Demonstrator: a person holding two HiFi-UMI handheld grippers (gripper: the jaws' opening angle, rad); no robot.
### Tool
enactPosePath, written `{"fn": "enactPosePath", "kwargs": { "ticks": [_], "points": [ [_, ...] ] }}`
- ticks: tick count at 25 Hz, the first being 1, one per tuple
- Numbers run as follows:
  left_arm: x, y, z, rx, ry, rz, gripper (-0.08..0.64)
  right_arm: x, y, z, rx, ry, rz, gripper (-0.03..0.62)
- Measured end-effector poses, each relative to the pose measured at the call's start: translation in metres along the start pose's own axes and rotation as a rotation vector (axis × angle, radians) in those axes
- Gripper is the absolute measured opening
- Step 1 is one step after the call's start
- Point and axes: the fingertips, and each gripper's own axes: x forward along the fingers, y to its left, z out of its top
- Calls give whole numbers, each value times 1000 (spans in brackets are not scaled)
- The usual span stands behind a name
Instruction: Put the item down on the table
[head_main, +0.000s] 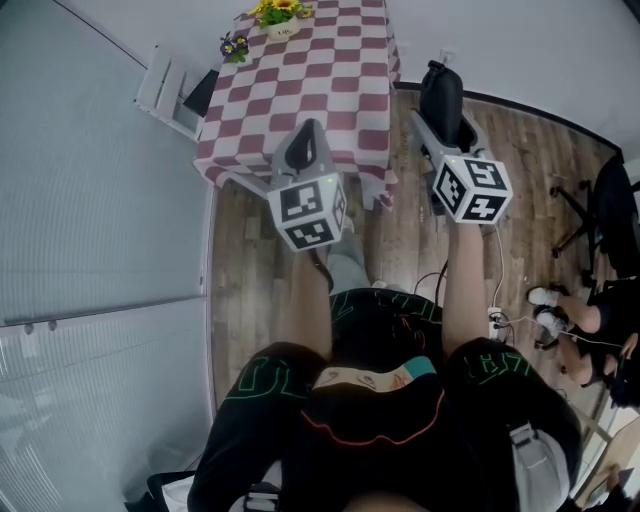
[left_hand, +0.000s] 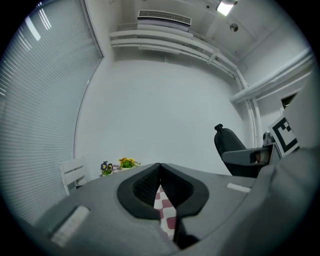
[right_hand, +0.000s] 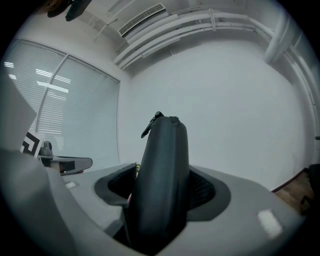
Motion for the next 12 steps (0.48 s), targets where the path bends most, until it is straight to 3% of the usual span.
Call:
{"fn": "enactPosePath", "kwargs": {
  "ticks": [4, 12],
  "points": [
    [22, -2, -7, -5, 11, -33, 8, 15, -16, -4, 14, 9, -35, 308],
    [70, 41, -47, -58, 104, -2, 8, 79, -4, -43, 24, 115, -5, 308]
  ]
}}
